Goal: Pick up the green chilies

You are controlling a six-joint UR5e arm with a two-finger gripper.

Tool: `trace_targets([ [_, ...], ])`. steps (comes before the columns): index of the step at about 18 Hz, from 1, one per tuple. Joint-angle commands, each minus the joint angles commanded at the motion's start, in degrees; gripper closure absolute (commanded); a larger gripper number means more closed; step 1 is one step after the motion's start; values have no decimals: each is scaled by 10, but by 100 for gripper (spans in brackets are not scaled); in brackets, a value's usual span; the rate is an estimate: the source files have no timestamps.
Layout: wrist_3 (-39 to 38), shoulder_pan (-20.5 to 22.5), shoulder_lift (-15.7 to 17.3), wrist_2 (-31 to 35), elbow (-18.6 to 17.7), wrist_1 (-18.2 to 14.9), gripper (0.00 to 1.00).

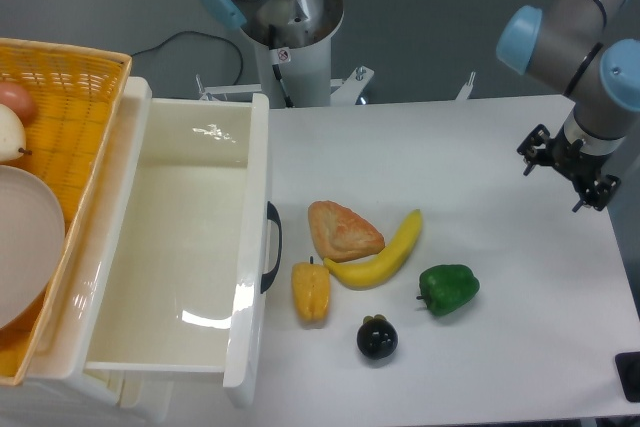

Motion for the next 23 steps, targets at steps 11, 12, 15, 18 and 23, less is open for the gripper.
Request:
trace_targets([
  [11, -74, 23, -12, -165, -46, 79, 0],
  [12, -79, 24, -13, -172, -47, 79, 0],
  [15, -80, 18, -24, -172, -46, 77, 0],
  [18, -103, 4, -37, -172, -40, 76, 0],
  [23, -167, -26, -59, -177, -4, 76, 0],
])
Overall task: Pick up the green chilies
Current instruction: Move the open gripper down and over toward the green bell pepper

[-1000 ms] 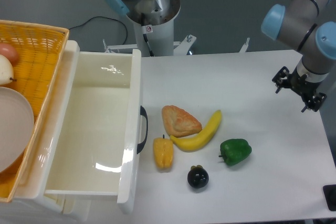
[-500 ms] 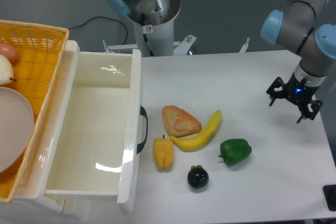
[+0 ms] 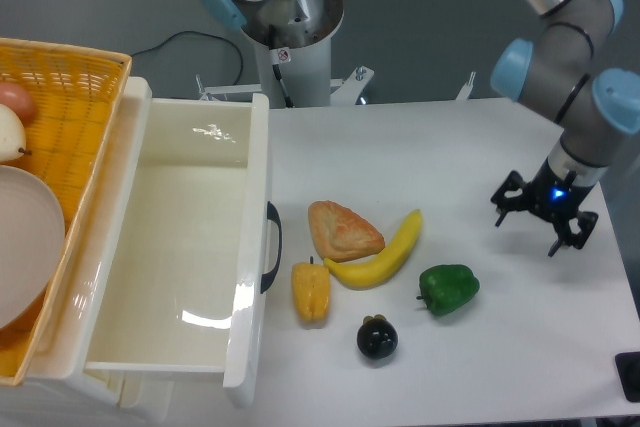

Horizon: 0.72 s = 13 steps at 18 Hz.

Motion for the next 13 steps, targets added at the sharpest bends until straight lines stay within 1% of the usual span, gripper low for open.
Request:
trace_targets([
  [1, 11, -4, 3, 0, -2, 1, 0],
  [4, 90, -17, 4, 2, -5, 0, 0],
  [5, 105, -19, 4, 3, -6, -1, 0],
  [8, 120, -30, 6, 4, -15, -2, 0],
  [13, 121, -55, 4, 5, -15, -1, 0],
])
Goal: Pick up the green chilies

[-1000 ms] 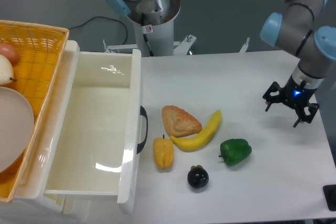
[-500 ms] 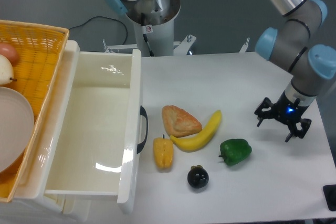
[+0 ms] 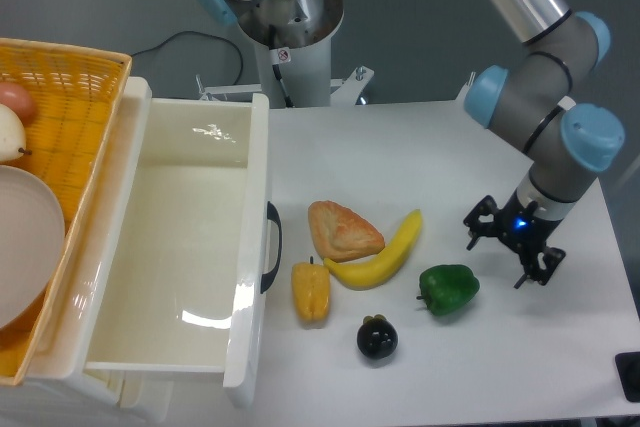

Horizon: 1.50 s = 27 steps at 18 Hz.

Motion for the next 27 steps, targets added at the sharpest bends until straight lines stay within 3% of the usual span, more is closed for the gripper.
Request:
trace_targets([
  [19, 21, -33, -9, 29, -11, 2, 1],
  [22, 22, -35, -11, 38, -9, 2, 17],
  [27, 23, -33, -11, 42, -5, 2, 58],
])
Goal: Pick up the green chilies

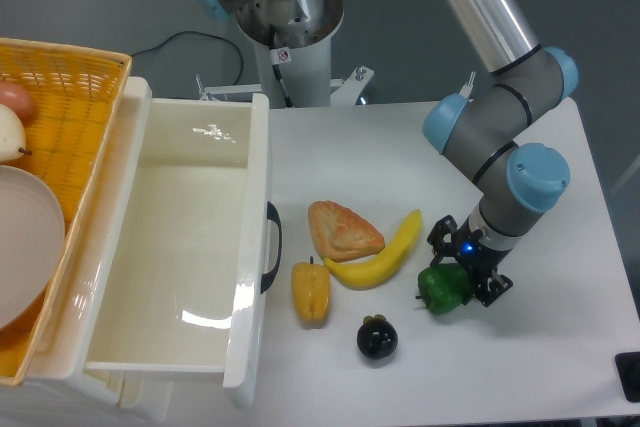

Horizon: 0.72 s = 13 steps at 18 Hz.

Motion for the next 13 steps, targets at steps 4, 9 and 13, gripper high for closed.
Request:
trace_targets([
  [4, -5, 8, 2, 0, 10, 0, 72],
  [9, -8, 24, 12, 52, 32, -5, 72],
  [13, -5, 33, 20, 143, 55, -19, 72],
])
